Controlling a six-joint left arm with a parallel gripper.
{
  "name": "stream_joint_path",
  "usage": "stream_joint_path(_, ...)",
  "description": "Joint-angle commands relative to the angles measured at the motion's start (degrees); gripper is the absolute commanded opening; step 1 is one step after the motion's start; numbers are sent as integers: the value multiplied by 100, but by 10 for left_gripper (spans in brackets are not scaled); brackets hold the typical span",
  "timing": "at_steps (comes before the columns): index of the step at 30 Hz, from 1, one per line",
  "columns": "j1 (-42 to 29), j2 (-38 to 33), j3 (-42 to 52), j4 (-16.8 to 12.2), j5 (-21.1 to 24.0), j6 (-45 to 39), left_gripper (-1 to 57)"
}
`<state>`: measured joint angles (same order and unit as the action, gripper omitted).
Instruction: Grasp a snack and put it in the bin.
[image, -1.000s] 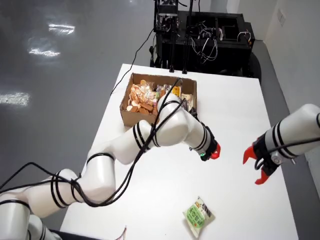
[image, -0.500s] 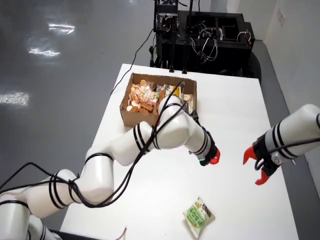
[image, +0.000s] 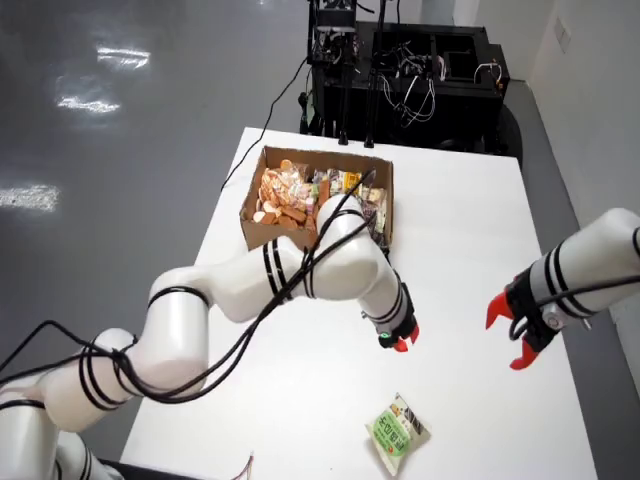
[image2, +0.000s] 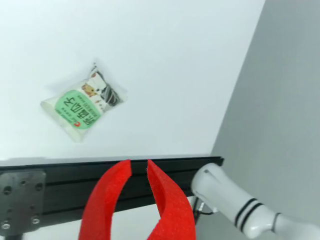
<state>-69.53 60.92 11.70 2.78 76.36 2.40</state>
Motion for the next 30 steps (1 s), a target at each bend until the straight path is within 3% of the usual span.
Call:
stream_joint_path(1,-45,71,169,-21,-22,292,98)
stream_joint_path(17,-139,661,-30,-327,-71,2041,328)
stream_joint_path(23,-162,920,-177,-360,-87,2762,361)
stream_joint_path(30,-257,1350,-380,-492,-99,3610,360)
